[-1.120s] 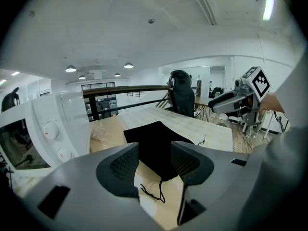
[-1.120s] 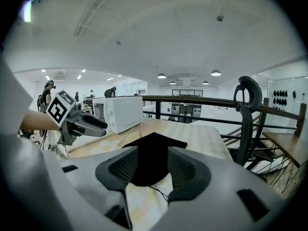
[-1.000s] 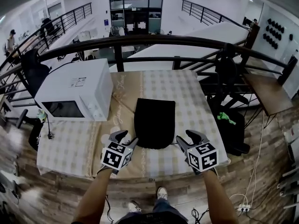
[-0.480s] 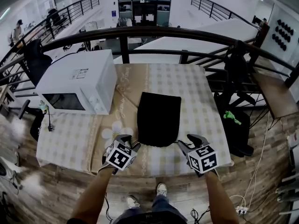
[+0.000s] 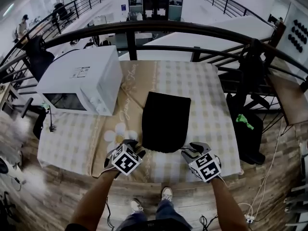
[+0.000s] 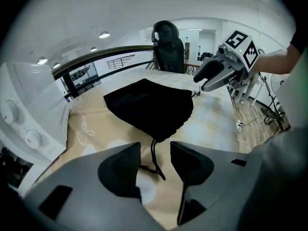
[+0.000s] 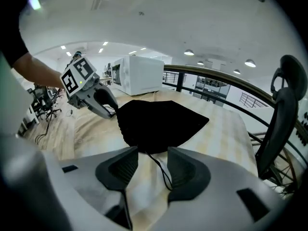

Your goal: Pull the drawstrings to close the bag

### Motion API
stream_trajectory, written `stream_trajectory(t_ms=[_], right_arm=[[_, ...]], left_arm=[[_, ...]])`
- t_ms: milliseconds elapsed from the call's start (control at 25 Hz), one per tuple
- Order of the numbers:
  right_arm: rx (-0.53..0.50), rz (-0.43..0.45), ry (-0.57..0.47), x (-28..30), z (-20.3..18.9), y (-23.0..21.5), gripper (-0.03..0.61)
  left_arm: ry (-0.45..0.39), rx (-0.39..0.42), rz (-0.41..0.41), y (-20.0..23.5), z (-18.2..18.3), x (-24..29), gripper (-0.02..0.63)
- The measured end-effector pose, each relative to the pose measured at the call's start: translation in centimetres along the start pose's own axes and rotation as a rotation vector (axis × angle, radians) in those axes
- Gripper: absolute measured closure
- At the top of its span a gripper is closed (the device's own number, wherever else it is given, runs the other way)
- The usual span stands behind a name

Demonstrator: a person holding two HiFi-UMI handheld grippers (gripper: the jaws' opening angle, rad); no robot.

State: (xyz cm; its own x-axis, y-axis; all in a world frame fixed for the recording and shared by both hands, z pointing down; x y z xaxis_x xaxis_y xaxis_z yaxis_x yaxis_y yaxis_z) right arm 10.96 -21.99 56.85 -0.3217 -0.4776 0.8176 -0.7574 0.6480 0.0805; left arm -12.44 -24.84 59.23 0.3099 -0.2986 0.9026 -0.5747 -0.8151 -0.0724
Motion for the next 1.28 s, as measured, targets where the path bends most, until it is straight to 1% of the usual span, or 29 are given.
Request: stream_trajectory(t_ms=[120, 280, 560, 840, 920, 1040, 1280], right_arm=[[-0.05, 0.029, 0.035, 1.5, -0.3, 0.3, 0.387], [-0.09, 0.063, 0.067, 2.7, -0.5, 0.5, 0.388], [-0.16, 0.068, 0.104, 4.0, -1.0, 0.3, 0.411], [-0.157, 0.079, 0.099, 4.2, -1.4, 0.4, 0.494], [-0.157, 0.078, 0.096, 4.1, -1.4, 0.4, 0.514], [-0.156, 0.075, 0.096, 4.1, -1.5, 0.4, 0.528], [-0.133, 0.067, 0.074, 3.6, -1.4, 0.5, 0.543]], left_arm=[[0.018, 0.002, -0.005, 0.1, 0.1, 0.5, 0.408], [0.043, 0.003, -0.009, 0.0, 0.3, 1.0, 0.411], [0.079, 0.006, 0.001, 0.0, 0.4, 1.8, 0.449], [0.109, 0.02, 0.019, 0.3, 0.0, 2.0, 0.546], [0.118, 0.03, 0.024, 0.3, 0.0, 2.0, 0.565], [0.13, 0.04, 0.026, 0.3, -0.1, 2.0, 0.578], [0.128, 0.025, 0.012, 0.2, -0.4, 1.9, 0.588]])
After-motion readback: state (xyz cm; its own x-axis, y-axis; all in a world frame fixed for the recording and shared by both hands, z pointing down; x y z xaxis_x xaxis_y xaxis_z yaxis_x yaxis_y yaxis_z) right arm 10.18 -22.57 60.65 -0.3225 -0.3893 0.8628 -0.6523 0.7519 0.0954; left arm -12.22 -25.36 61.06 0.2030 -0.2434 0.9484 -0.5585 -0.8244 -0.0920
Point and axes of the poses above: the fingertips, and each gripper's own axes: x forward along the fingers, y to its left, z out of its top, the point moved 6 cm from there along -x, backward along the fingers, and after that the axes turned 9 degrees about y, right-handed, at the moved point
